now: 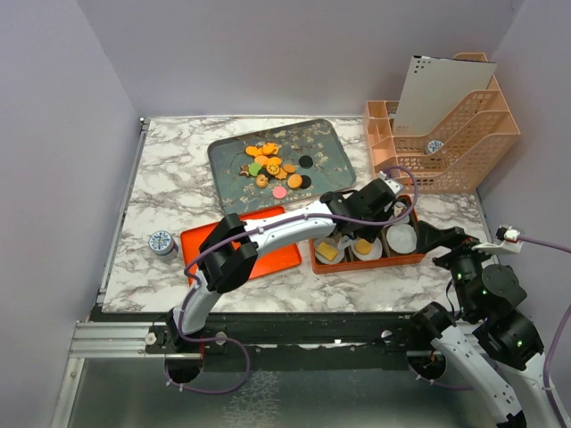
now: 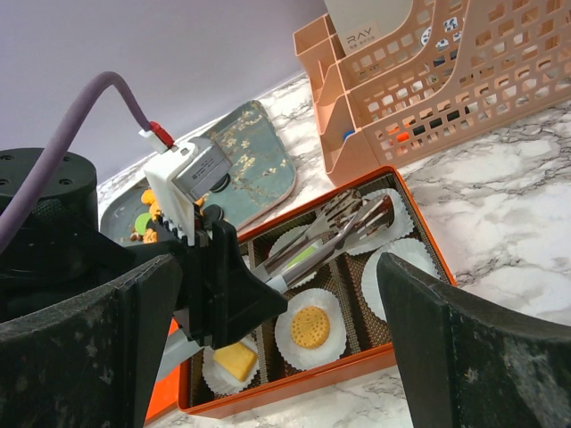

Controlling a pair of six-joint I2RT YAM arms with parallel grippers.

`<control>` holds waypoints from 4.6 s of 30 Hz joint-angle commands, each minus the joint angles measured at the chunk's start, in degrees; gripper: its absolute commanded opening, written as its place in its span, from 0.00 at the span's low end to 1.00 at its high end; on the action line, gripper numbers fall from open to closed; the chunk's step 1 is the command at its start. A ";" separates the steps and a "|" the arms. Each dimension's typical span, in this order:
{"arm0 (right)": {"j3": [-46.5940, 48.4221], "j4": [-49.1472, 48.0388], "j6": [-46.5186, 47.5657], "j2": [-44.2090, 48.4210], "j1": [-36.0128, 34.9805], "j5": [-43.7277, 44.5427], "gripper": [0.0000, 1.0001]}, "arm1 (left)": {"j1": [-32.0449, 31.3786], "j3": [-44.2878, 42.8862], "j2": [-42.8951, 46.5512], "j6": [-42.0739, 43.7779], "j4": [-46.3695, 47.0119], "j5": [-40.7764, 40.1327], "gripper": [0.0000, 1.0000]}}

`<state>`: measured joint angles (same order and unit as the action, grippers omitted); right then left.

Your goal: Pack the cookies

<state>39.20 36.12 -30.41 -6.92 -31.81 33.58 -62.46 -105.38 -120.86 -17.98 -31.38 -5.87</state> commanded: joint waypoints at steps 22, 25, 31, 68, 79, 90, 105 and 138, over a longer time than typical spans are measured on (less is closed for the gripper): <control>-0.50 -0.52 0.62 0.72 0.04 -0.80 1.00 | -0.47 -3.39 0.47 0.22 1.49 -4.42 0.56; -0.46 -0.52 0.58 0.77 0.08 -0.80 1.00 | -0.47 -2.10 3.23 0.35 1.58 -5.16 0.52; -0.45 -0.49 0.52 0.97 0.08 -0.84 1.00 | -0.31 3.11 9.56 0.49 1.53 -7.85 0.47; -0.74 -0.84 0.44 1.38 0.08 -1.06 1.00 | 29.09 32.06 35.08 1.65 -9.82 -4.34 0.48; -0.73 -0.88 0.44 0.99 0.08 -1.06 1.00 | 28.98 31.53 31.37 1.76 -9.95 -2.06 0.55; -0.72 -0.88 0.53 1.07 0.08 -1.04 1.00 | 27.86 28.30 26.59 2.95 -11.41 -4.51 0.58; -0.72 -0.91 0.53 1.25 0.08 -1.06 1.00 | 26.20 27.36 24.20 2.60 -12.80 -7.75 0.52; -0.88 -1.01 0.53 1.81 0.08 -1.07 1.00 | 18.29 22.42 34.45 -0.04 -13.06 -3.48 0.13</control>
<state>38.94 36.07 -30.41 -5.82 -31.81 33.34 -39.62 -79.20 -88.53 -17.50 -45.82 -11.22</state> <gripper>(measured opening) 0.998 0.463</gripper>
